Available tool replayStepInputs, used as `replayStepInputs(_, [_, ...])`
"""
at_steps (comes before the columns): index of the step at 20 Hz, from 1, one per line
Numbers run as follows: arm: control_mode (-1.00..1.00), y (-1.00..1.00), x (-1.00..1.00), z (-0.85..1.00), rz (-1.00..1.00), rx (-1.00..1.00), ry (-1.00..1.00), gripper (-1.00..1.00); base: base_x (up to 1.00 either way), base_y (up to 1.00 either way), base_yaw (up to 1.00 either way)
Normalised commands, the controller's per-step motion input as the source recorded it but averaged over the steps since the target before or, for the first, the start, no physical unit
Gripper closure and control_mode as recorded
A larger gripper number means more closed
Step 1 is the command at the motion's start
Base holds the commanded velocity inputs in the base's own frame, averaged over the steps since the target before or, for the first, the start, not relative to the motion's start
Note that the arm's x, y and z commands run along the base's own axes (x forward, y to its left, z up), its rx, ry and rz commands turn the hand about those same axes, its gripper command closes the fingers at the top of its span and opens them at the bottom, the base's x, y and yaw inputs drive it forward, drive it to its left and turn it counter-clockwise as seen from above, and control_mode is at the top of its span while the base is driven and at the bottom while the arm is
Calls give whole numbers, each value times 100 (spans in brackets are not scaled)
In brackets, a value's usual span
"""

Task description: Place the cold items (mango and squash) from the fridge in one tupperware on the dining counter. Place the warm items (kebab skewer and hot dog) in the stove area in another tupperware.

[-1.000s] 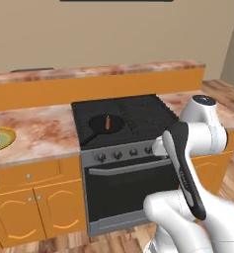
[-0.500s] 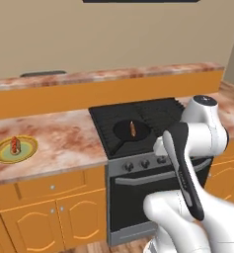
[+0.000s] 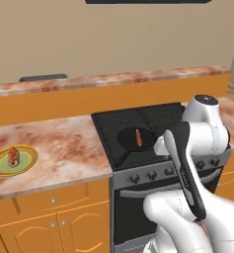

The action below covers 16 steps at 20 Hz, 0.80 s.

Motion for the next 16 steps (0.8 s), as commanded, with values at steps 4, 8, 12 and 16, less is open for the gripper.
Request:
replayStepInputs(4, [100, 0, 0, 0, 0, 0, 0, -100, 42, 13, 0])
replayStepInputs(8, [100, 0, 0, 0, 0, 0, 0, -100, 36, 11, -2])
replayStepInputs(12, [-100, 1, 19, 0, -2, 0, 1, -100, 13, 2, -2])
replayStepInputs(16, [-100, 1, 59, 1, -5, 0, 4, -100, 0, 0, 0])
